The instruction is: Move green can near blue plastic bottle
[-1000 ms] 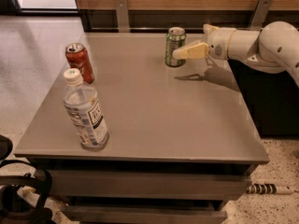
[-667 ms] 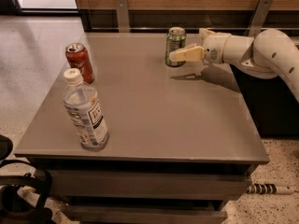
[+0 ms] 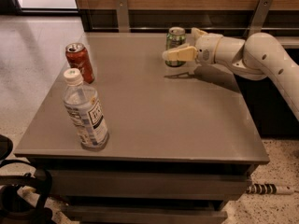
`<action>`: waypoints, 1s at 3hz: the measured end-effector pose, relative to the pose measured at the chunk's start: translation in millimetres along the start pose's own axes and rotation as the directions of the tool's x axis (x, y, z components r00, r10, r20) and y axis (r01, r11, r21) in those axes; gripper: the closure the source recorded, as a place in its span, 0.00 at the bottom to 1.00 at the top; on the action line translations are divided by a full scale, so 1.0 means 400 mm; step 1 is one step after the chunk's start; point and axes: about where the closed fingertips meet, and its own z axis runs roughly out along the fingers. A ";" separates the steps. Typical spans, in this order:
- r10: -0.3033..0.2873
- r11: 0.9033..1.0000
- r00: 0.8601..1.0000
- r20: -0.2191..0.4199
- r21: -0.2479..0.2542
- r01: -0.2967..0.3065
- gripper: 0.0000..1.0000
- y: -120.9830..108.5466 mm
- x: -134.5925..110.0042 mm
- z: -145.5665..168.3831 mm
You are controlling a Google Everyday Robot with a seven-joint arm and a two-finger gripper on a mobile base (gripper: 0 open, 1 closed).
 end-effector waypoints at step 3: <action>0.007 1.000 1.000 0.006 -0.020 -0.006 0.38 0.013 0.000 0.032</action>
Offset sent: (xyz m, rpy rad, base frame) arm 0.0031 0.0060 -0.0009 0.0074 0.0020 0.0094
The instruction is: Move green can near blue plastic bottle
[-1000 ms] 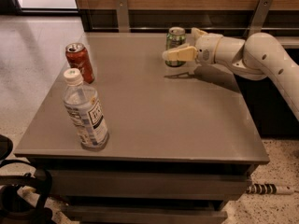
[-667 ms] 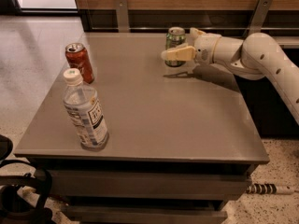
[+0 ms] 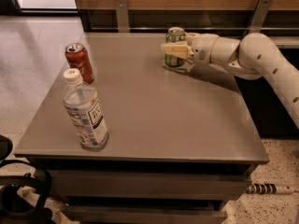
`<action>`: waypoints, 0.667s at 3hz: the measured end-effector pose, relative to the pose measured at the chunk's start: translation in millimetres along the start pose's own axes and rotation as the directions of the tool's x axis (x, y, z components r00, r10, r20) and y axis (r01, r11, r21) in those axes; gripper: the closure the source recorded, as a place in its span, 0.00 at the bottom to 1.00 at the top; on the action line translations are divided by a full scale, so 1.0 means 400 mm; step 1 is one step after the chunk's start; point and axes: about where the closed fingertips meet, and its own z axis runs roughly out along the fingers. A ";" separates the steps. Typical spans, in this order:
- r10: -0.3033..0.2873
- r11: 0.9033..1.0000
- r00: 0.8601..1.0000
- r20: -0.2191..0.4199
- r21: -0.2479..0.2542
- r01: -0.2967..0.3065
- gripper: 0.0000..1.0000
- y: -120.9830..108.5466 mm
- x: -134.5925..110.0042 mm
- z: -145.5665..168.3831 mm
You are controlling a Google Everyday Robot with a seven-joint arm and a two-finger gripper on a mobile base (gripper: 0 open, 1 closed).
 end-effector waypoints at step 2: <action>0.001 1.000 1.000 0.001 -0.009 -0.001 0.85 0.009 0.000 0.013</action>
Offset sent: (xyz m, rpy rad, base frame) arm 0.0001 0.0031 -0.0003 0.0007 0.0006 0.0043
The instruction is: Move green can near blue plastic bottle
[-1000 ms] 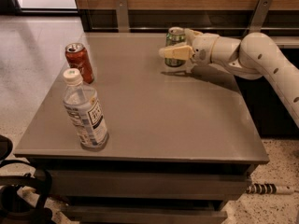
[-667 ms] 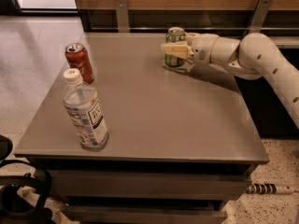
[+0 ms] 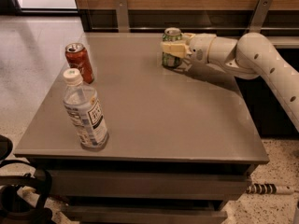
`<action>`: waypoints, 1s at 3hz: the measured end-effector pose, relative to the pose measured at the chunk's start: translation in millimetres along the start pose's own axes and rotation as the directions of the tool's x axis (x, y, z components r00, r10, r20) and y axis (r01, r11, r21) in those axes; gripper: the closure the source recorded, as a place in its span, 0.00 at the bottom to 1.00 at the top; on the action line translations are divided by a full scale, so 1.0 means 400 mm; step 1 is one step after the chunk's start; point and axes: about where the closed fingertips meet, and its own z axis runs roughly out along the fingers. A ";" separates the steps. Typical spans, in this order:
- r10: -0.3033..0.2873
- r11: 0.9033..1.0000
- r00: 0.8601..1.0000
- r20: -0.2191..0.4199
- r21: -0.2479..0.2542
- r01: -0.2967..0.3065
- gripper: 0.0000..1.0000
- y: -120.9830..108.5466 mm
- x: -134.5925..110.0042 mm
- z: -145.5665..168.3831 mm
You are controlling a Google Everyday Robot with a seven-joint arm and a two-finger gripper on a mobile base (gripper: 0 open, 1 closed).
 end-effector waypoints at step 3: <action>-0.017 1.000 1.000 0.004 -0.014 0.017 1.00 0.045 -0.058 -0.024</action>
Offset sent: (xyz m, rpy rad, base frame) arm 0.0000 0.0025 -0.0002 0.0005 0.0005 0.0035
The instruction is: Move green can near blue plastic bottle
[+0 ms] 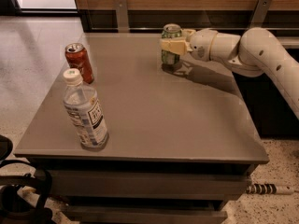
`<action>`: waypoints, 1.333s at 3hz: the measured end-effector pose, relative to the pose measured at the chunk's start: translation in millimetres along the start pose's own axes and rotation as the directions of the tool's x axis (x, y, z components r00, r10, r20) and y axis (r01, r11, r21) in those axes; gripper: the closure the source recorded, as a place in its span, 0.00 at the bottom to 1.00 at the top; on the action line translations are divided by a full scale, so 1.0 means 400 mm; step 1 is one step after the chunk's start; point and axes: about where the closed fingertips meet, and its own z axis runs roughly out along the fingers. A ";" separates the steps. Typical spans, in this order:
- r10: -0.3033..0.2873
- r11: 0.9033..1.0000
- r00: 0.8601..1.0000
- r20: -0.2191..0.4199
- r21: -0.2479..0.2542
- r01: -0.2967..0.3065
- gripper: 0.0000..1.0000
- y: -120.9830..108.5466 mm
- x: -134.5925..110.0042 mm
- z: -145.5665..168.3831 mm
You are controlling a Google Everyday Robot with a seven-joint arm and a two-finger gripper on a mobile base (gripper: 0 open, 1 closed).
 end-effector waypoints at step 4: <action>-0.007 1.000 1.000 0.010 -0.028 0.008 1.00 0.427 -0.127 -0.222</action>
Offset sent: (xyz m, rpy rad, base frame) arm -0.1293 0.0073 0.0951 -0.0198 -0.0571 0.0421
